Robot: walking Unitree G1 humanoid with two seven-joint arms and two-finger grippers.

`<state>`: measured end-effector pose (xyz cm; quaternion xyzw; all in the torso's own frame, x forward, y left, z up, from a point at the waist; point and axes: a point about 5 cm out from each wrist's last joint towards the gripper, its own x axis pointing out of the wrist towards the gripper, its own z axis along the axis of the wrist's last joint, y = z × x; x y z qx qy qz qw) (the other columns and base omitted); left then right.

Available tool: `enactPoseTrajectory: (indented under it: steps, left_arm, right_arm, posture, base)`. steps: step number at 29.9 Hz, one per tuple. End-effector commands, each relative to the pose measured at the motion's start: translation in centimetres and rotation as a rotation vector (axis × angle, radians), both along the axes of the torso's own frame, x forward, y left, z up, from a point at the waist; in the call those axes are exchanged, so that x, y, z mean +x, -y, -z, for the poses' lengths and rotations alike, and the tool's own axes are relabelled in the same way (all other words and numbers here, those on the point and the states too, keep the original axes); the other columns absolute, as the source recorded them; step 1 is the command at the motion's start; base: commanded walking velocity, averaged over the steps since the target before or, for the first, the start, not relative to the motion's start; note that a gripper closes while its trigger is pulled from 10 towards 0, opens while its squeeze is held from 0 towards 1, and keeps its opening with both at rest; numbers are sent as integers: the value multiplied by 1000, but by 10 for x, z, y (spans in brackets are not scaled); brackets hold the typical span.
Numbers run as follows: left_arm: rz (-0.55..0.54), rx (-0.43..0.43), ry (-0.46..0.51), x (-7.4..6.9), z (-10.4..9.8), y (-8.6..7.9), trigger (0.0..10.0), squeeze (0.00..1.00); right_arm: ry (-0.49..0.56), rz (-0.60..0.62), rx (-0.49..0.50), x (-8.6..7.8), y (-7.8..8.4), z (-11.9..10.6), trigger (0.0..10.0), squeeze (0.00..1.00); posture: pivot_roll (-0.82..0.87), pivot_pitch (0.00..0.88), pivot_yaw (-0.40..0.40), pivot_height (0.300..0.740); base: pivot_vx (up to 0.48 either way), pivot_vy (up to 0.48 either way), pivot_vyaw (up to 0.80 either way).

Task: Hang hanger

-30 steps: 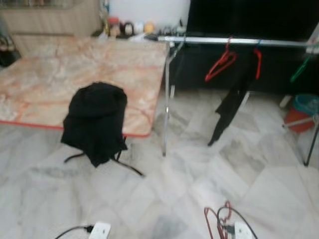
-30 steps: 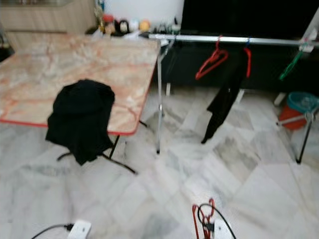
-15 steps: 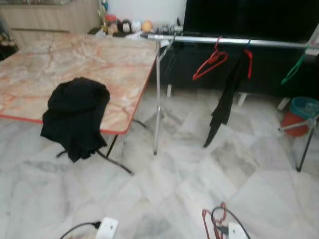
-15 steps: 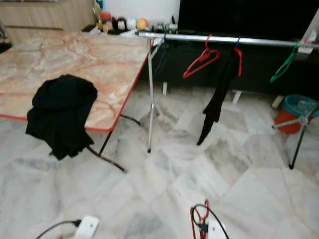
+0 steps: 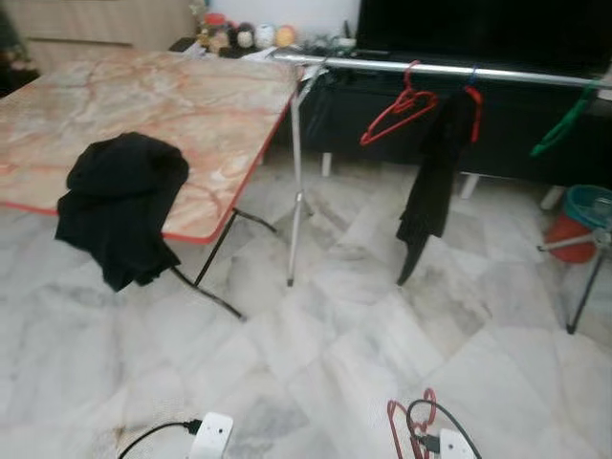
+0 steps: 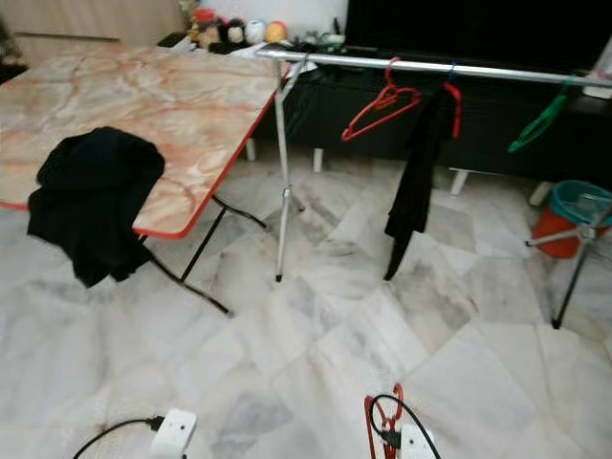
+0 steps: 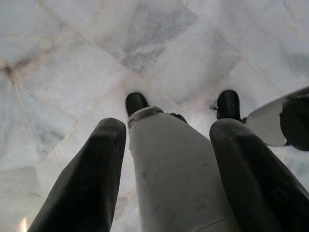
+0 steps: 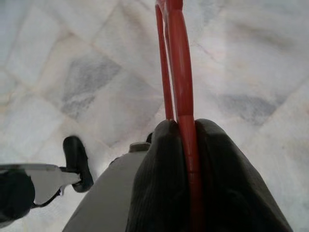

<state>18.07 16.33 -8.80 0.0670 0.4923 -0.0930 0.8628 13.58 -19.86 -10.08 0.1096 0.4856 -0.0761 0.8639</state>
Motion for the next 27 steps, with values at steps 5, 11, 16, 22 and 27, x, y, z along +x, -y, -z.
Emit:
enactPoseTrajectory:
  steps: [5, 11, 16, 22, 27]
  left_arm:
    - [-10, 20, -51, -16, 6, -11, 10000, 0]
    - [-21, 12, -48, -18, 7, -13, 10000, 0]
    - [-30, 8, -31, -16, 6, -16, 10000, 0]
    - [-25, 7, -19, -11, 3, -15, 10000, 0]
    - [-23, 5, -9, -7, 2, -14, 10000, 0]
  right_arm:
    - [-21, 51, -37, -33, 52, -3, 10000, 0]
    - [-27, 55, -37, -40, 58, -3, 10000, 0]
    - [-14, 53, -38, -36, 64, -6, 10000, 0]
    - [10, 63, -53, -36, 77, -12, 10000, 0]
    - [12, 70, -54, -32, 77, -12, 10000, 0]
  posture:
    - [14, 94, -31, 740]
    - [8, 90, -35, 740]
    - [9, 78, -35, 740]
    - [-14, 57, -25, 740]
    - [-10, 44, -26, 740]
  base:
    - [0, 0, 0]
    - [0, 0, 0]
    - [0, 0, 0]
    - [0, 0, -604]
    - [0, 0, -622]
